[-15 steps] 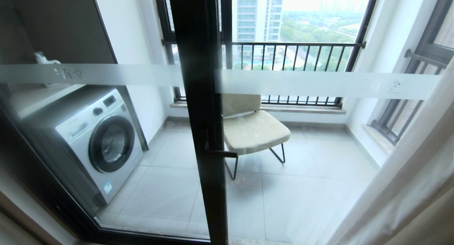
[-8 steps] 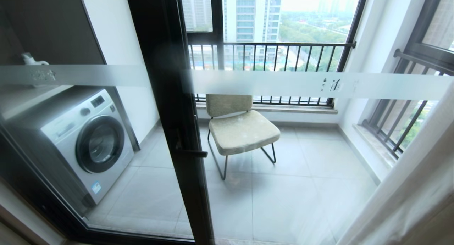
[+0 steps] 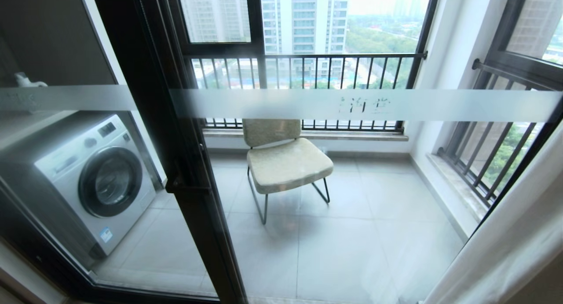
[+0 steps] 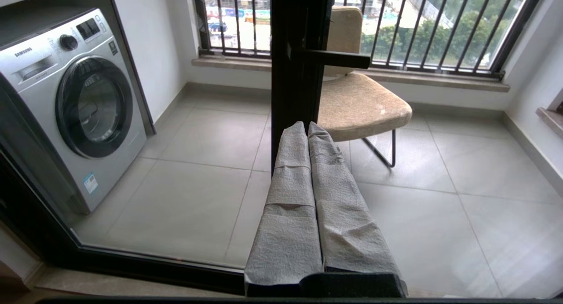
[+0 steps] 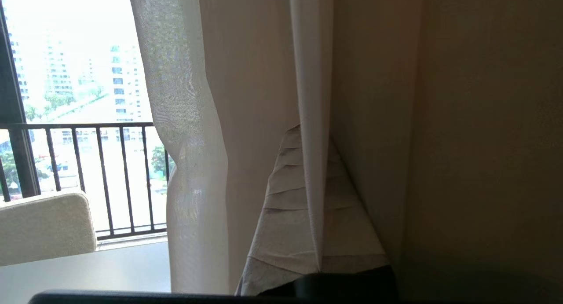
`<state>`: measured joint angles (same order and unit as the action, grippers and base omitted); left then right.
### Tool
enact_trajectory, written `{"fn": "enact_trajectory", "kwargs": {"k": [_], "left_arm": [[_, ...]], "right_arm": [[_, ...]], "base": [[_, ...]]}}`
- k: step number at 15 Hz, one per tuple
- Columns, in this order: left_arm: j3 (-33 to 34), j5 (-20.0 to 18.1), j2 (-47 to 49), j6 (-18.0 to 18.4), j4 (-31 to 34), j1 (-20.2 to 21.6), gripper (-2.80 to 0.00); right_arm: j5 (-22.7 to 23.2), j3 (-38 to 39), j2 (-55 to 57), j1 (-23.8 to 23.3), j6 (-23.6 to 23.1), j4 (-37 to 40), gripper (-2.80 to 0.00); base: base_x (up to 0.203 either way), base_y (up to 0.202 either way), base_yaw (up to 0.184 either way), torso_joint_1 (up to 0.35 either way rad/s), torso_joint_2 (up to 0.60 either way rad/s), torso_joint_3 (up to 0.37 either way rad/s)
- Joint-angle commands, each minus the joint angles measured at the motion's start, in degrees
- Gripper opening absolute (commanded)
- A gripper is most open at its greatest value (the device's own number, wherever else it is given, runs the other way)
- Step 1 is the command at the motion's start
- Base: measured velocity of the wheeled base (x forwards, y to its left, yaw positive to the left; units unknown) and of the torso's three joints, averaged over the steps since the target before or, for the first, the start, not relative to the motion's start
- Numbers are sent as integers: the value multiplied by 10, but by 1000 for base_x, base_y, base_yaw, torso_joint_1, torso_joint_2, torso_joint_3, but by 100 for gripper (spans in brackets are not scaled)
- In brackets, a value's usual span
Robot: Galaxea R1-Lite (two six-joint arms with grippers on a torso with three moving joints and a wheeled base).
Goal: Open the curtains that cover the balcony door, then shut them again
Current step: Pull the inner curtains open on both sides
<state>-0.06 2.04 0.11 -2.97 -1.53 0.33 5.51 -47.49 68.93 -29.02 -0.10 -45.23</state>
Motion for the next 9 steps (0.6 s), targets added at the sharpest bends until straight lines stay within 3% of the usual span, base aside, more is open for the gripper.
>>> {"fn": "enact_trajectory", "kwargs": {"k": [1, 9], "left_arm": [[1, 1, 0, 0, 0, 0, -280], [1, 1, 0, 0, 0, 0, -280]], "right_arm": [[1, -1, 1, -1, 0, -3, -280], [2, -4, 0, -17, 1, -3, -280]], "base": [[0, -211, -6, 2, 2, 4], [0, -189, 1, 4, 3, 1]]}}
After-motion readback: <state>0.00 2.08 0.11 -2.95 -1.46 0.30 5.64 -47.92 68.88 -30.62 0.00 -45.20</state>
